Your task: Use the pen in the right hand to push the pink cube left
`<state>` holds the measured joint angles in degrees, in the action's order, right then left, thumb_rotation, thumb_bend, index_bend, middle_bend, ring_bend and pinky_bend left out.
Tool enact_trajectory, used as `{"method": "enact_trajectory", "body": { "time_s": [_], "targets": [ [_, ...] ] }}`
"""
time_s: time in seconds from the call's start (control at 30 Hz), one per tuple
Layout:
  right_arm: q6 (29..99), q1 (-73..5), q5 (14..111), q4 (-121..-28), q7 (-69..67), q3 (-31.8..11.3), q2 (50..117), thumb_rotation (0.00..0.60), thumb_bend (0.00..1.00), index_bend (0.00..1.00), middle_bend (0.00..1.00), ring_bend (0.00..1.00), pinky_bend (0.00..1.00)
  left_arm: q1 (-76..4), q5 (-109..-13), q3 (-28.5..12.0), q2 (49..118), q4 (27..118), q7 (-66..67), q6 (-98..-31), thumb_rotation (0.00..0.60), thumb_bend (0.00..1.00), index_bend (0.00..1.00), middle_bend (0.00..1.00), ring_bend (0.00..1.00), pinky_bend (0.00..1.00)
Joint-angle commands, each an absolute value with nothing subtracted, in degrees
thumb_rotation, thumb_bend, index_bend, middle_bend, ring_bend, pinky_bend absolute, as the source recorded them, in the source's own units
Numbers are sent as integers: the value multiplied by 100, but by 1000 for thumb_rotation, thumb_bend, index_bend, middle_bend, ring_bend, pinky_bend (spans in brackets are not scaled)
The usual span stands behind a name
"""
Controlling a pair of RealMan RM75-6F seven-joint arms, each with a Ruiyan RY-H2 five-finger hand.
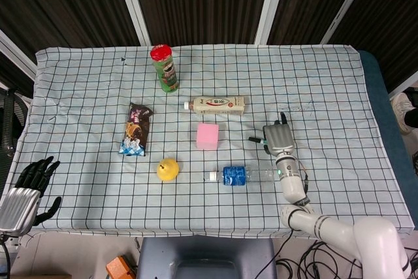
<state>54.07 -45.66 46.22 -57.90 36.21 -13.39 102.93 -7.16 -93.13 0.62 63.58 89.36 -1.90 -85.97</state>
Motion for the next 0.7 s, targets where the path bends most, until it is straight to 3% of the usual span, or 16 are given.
{"method": "enact_trajectory", "body": {
  "time_s": [0.03,0.43,0.7],
  "targets": [
    [5397,-4548,4655,-5752,3570,-1350,10314,600,468,957,667,367,37,-715,-9316,61,6355,8938,-195,-8603,600,391,0,0,0,100],
    [5400,-4465,5025,-5476,3086,-1411,10448,600,534,982,705,445,256,-710,-9331,72,6337,8926,-265,-8618,600,392,0,0,0,100],
    [5724,-4466,5492,-5927,2871,-1503,10205,600,536,984,707,449,275,-702,-9321,63,6322,8915,-322,-8640,600,391,0,0,0,100]
  ]
}}
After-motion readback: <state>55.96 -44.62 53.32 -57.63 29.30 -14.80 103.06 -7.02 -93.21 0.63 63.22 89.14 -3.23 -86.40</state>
